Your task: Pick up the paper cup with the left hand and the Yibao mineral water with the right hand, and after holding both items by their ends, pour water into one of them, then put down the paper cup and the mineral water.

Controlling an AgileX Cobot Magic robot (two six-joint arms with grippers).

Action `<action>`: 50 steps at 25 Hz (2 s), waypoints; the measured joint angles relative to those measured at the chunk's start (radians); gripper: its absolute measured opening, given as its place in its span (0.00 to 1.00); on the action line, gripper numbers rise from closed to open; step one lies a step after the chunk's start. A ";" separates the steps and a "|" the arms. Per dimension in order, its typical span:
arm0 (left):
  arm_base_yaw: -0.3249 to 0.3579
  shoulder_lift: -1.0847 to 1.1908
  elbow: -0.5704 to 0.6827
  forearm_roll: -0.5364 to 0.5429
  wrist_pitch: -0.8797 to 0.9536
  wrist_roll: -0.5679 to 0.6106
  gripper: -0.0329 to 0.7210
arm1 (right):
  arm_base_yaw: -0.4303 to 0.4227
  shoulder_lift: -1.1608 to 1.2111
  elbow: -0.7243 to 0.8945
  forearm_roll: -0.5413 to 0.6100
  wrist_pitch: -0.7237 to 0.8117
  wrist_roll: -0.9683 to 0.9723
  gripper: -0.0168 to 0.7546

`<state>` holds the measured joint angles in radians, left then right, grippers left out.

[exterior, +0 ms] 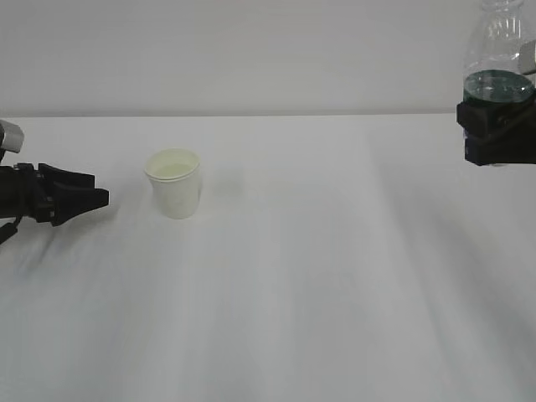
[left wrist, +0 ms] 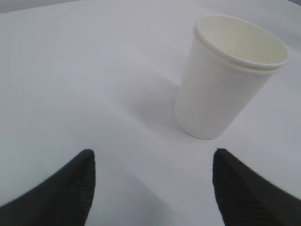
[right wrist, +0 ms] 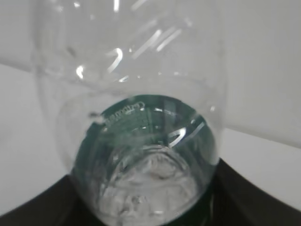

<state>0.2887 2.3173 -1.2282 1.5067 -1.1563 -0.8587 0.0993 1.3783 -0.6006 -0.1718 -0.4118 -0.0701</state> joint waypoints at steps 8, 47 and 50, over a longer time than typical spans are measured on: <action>0.000 0.000 0.000 -0.003 0.000 -0.007 0.79 | 0.000 0.000 0.017 0.045 -0.170 -0.004 0.58; -0.050 -0.439 0.191 0.012 0.019 -0.216 0.60 | 0.000 0.053 0.097 0.047 -0.270 0.006 0.58; -0.050 -0.475 0.255 0.012 0.045 -0.216 0.60 | 0.000 0.053 0.099 0.047 -0.272 0.010 0.58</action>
<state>0.2383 1.8420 -0.9734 1.5182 -1.1115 -1.0747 0.0993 1.4317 -0.5015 -0.1249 -0.6840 -0.0598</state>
